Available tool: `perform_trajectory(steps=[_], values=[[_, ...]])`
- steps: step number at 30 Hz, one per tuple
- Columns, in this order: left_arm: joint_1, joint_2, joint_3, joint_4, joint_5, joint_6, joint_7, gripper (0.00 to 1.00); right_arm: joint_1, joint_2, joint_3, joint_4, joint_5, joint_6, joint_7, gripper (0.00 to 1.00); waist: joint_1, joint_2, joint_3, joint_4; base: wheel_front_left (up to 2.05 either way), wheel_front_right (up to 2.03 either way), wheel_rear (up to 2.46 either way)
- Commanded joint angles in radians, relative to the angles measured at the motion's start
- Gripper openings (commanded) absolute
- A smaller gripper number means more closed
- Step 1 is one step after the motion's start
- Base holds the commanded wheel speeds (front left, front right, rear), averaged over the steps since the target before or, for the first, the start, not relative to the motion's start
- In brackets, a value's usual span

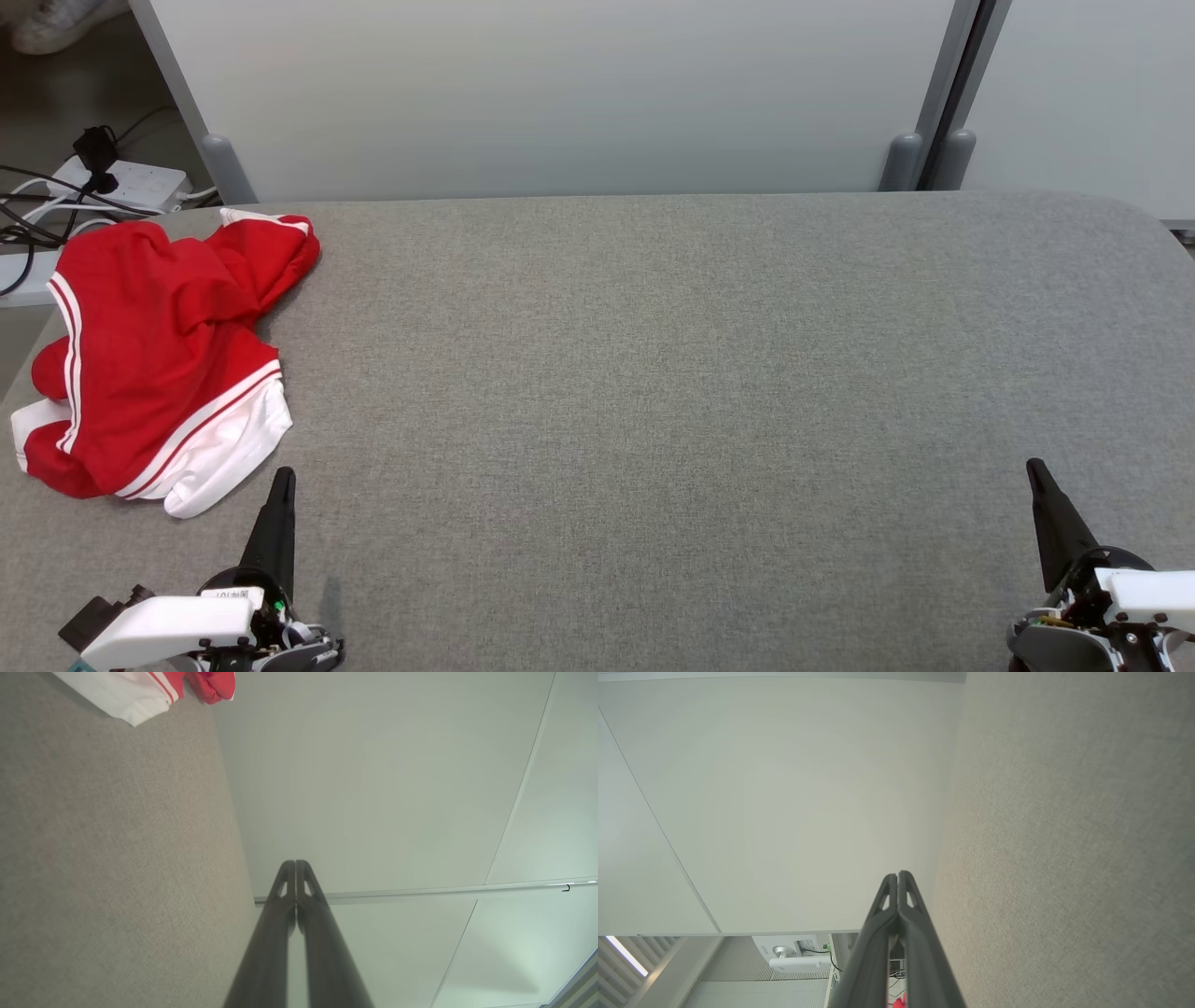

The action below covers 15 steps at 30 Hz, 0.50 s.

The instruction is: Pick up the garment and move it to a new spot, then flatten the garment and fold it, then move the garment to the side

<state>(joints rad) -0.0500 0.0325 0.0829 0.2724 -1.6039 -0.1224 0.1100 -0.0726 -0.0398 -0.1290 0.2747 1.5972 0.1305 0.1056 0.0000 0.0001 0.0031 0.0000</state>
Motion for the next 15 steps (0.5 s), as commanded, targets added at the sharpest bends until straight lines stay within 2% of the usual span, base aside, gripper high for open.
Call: perform_trajectory(steps=[1, 15], values=[[-0.058, 0.018, 0.030, -0.028, -0.005, -0.008, 0.003, 0.00, -0.035, -0.010, 0.016, -0.030, 0.012, 0.000, 0.007, 0.00, 0.0000, -0.0001, 0.000, 0.000, 0.00, 0.00, 0.00], [-0.058, 0.018, 0.030, -0.028, -0.005, -0.008, 0.003, 0.00, -0.035, -0.010, 0.016, -0.030, 0.012, 0.000, 0.007, 0.00, 0.0000, -0.0001, 0.000, 0.000, 0.00, 0.00, 0.00]])
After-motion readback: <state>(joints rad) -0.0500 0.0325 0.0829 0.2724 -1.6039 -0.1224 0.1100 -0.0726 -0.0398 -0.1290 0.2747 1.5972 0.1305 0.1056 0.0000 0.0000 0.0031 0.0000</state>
